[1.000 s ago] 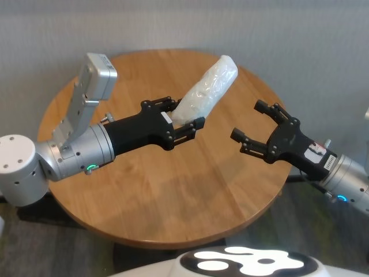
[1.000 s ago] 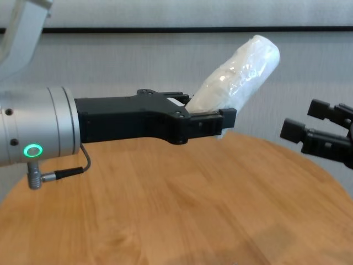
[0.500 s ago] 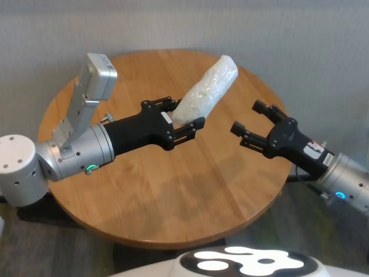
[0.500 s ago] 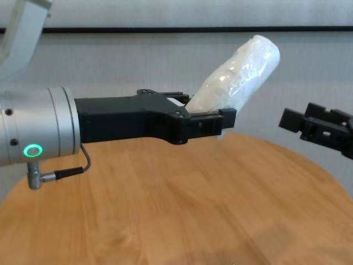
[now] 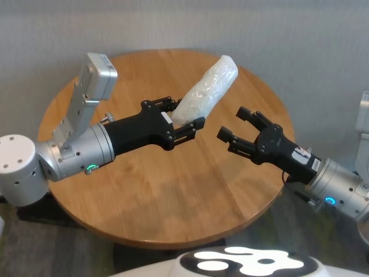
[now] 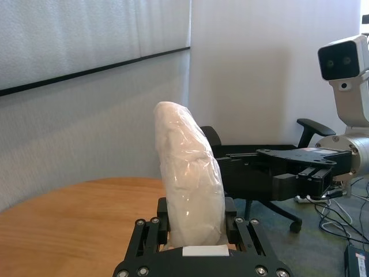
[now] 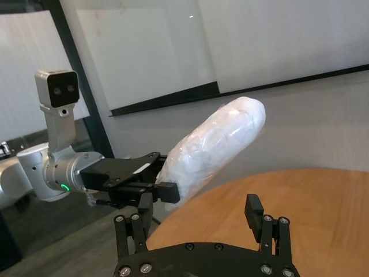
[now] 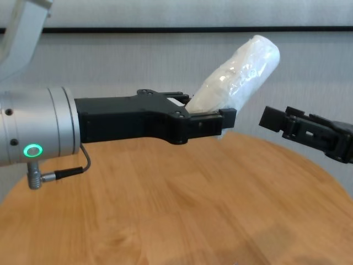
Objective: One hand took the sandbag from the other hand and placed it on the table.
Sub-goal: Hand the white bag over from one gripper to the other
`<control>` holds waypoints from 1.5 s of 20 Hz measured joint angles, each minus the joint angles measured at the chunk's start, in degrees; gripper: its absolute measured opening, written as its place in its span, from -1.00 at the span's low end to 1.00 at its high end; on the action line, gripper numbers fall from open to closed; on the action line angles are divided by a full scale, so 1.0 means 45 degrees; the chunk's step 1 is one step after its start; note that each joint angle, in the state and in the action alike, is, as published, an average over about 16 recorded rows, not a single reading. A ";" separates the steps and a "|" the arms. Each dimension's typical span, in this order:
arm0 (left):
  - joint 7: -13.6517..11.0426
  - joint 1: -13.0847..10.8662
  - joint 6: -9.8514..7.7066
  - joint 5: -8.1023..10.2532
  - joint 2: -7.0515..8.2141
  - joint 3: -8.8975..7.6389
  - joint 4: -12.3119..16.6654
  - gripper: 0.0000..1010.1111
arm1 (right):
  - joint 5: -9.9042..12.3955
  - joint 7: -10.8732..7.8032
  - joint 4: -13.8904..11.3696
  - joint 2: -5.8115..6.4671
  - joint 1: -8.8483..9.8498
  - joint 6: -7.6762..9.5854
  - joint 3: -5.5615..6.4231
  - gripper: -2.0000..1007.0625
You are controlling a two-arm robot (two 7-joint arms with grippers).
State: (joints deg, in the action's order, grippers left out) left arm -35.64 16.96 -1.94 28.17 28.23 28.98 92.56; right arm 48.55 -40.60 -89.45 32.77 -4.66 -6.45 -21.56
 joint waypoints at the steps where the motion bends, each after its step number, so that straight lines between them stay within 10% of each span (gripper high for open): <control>1: 0.0000 0.0000 0.0000 0.0000 0.0000 0.0000 0.0000 0.15 | 0.0123 -0.0058 0.0005 -0.0015 0.0005 0.0054 -0.0001 0.99; 12: 0.0000 0.0000 0.0000 0.0000 0.0000 0.0000 0.0000 0.15 | 0.2029 -0.0714 0.0377 -0.0059 -0.0202 0.0779 0.0200 0.99; 30: 0.0000 0.0000 0.0000 0.0000 0.0000 0.0000 0.0000 0.15 | 0.5188 -0.1027 0.0912 -0.0265 -0.1174 0.3071 0.0148 0.99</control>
State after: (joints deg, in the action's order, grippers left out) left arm -35.64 16.96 -1.94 28.17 28.23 28.98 92.56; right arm 71.90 -45.22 -85.35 31.58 -9.94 7.37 -20.90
